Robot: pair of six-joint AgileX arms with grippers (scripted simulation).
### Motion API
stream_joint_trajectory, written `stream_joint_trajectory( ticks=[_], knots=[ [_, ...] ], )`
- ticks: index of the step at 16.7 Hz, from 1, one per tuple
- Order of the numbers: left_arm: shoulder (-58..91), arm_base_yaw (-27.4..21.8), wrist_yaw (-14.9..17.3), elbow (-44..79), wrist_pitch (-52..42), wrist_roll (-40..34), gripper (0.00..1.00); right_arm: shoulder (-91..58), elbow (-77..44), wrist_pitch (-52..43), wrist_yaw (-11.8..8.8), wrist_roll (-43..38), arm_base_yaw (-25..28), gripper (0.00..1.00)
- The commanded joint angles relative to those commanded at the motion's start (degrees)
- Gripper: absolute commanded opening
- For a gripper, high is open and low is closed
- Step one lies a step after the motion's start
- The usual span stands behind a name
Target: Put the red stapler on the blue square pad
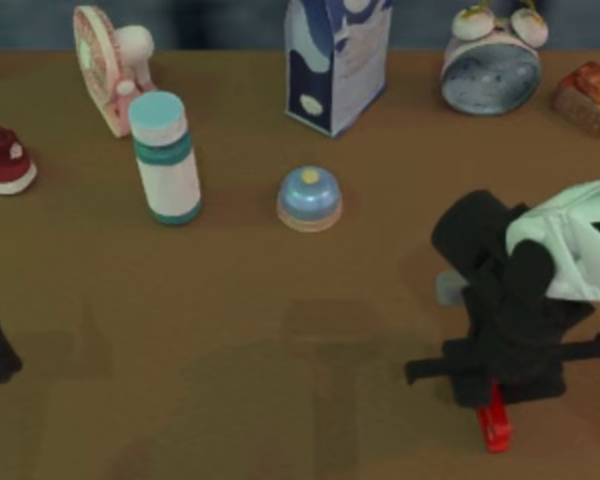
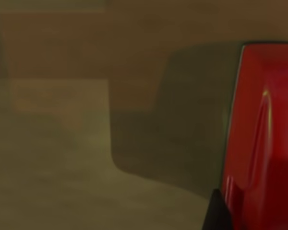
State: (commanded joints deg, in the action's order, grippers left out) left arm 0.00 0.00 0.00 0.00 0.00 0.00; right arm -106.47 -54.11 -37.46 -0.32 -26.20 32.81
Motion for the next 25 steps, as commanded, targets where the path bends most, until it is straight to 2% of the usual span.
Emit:
stream_joint_trajectory(
  ticks=[1,2,12,20,25],
  knots=[
    [0.00,0.00,0.00,0.00,0.00,0.00,1.00,0.00,0.00,0.00,0.00,0.00,0.00,0.02],
    [0.00,0.00,0.00,0.00,0.00,0.00,1.00,0.00,0.00,0.00,0.00,0.00,0.00,0.00],
    [0.00,0.00,0.00,0.00,0.00,0.00,1.00,0.40,-0.69,-0.94,0.03,-0.03,-0.02,0.00],
    [0.00,0.00,0.00,0.00,0.00,0.00,1.00,8.39,-10.98,-20.15,0.00,0.21,0.23,0.00],
    [0.00,0.00,0.00,0.00,0.00,0.00,1.00,10.42,-12.88,-23.20,0.00,0.41,0.21,0.00]
  ],
)
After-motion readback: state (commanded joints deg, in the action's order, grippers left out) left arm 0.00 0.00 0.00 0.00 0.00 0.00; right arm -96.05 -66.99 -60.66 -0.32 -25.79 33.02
